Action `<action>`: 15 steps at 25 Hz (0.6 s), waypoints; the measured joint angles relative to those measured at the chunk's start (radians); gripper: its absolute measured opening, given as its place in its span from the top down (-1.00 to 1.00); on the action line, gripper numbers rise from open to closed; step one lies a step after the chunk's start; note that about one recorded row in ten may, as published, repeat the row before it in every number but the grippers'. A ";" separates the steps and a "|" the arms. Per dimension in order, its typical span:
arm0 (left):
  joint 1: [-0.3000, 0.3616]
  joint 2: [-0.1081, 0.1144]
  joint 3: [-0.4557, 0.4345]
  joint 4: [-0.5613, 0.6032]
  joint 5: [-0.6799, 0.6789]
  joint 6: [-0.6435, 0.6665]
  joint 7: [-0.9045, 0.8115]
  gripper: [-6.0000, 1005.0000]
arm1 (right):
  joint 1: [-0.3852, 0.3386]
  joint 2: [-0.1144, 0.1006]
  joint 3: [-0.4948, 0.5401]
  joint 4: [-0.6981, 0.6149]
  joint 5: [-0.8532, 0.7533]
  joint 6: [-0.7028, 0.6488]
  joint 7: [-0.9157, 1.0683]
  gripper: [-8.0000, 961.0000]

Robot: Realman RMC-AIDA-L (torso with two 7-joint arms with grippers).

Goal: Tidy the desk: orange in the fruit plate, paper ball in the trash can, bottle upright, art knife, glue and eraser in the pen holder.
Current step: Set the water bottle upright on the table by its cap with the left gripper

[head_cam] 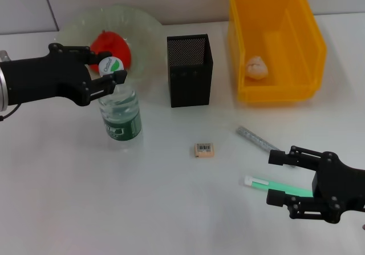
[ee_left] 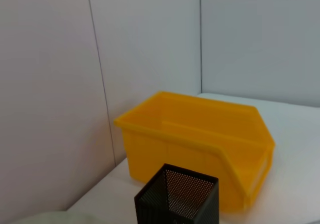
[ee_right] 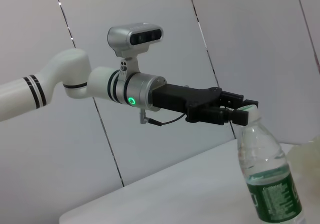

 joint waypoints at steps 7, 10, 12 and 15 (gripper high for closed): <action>-0.021 0.000 -0.022 -0.033 -0.004 -0.022 -0.002 0.11 | 0.000 0.000 -0.003 0.000 0.000 -0.001 0.000 -0.69; -0.036 0.002 -0.026 -0.059 -0.005 -0.034 -0.002 0.11 | 0.000 0.000 -0.003 0.001 0.000 -0.001 0.000 -0.69; -0.042 0.002 -0.027 -0.070 -0.004 -0.039 -0.002 0.11 | -0.001 0.001 -0.004 0.001 0.000 -0.001 0.000 -0.69; -0.046 0.002 -0.028 -0.079 -0.003 -0.042 -0.002 0.11 | -0.003 0.001 -0.004 0.000 0.000 -0.001 0.000 -0.69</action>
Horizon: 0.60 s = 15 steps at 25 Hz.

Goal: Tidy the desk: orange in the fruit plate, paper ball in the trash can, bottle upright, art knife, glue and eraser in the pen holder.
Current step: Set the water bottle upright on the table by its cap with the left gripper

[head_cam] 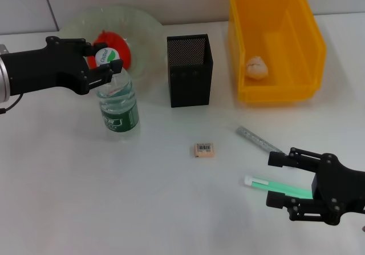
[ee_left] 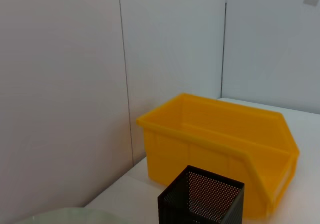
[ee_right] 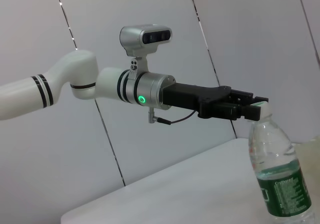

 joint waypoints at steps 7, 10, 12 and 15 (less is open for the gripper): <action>-0.002 0.000 -0.001 -0.005 0.001 -0.012 0.001 0.11 | -0.002 0.000 -0.001 0.000 0.000 0.000 0.000 -0.69; -0.004 0.000 0.001 -0.008 -0.001 -0.011 -0.004 0.10 | 0.000 0.000 -0.003 0.000 0.000 0.000 0.000 -0.69; -0.006 0.000 0.003 -0.011 -0.001 -0.012 -0.011 0.10 | 0.002 0.000 -0.004 0.000 0.000 0.000 0.000 -0.69; -0.015 0.000 0.001 -0.022 -0.003 -0.011 -0.025 0.10 | 0.003 0.000 -0.004 0.000 0.000 0.000 0.000 -0.69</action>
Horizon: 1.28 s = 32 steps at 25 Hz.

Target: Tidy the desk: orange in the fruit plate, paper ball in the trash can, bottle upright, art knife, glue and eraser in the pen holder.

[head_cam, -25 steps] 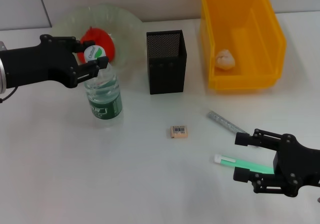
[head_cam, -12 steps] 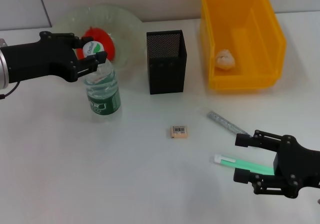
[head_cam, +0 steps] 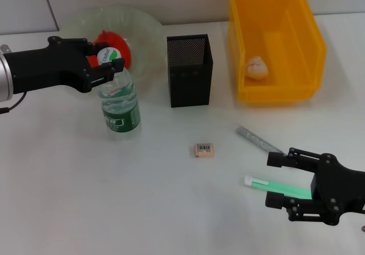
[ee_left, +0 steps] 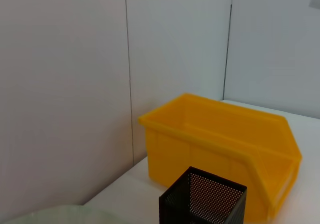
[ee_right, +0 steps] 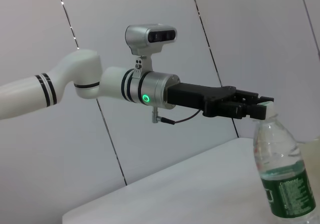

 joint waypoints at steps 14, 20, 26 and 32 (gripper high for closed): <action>0.000 0.001 -0.037 0.046 -0.097 0.067 0.023 -0.41 | -0.008 -0.003 0.018 -0.002 0.005 -0.019 0.003 -0.69; 0.081 -0.003 -0.017 0.040 -0.281 0.228 0.221 -0.59 | -0.027 -0.020 0.111 -0.112 0.003 -0.079 0.133 -0.69; 0.134 -0.005 0.086 -0.237 -0.424 0.303 0.594 -0.68 | -0.042 -0.028 0.207 -0.354 0.000 -0.141 0.341 -0.69; 0.058 -0.005 0.104 -0.583 -0.477 0.340 0.812 -0.68 | -0.013 -0.029 0.207 -0.622 -0.004 -0.182 0.589 -0.69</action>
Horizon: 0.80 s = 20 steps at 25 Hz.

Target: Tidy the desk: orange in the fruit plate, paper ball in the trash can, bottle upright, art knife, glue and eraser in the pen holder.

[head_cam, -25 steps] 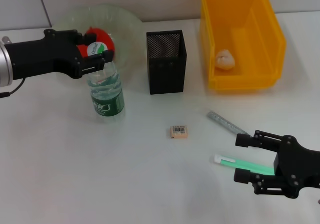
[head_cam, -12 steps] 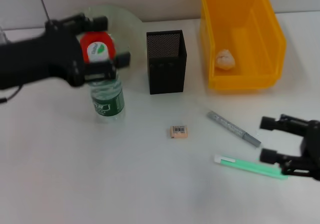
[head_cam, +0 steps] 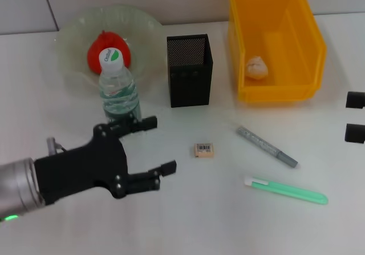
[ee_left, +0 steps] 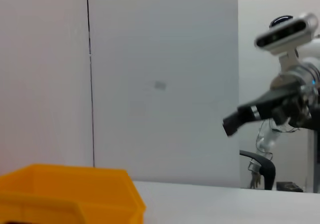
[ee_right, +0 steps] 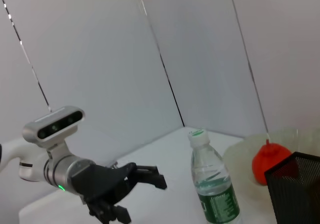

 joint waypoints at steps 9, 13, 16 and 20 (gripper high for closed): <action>-0.034 0.001 -0.006 -0.151 -0.002 -0.017 0.107 -0.68 | 0.123 -0.031 -0.009 -0.254 -0.137 -0.059 0.311 -0.69; -0.033 -0.002 -0.010 -0.171 -0.007 -0.020 0.139 -0.68 | 0.190 -0.045 -0.060 -0.360 -0.233 -0.099 0.405 -0.69; -0.042 -0.001 -0.001 -0.196 -0.004 -0.022 0.146 -0.68 | 0.246 -0.065 -0.274 -0.441 -0.389 -0.135 0.419 -0.69; -0.045 0.002 -0.004 -0.197 0.002 -0.022 0.131 -0.68 | 0.295 -0.070 -0.424 -0.467 -0.473 -0.137 0.436 -0.69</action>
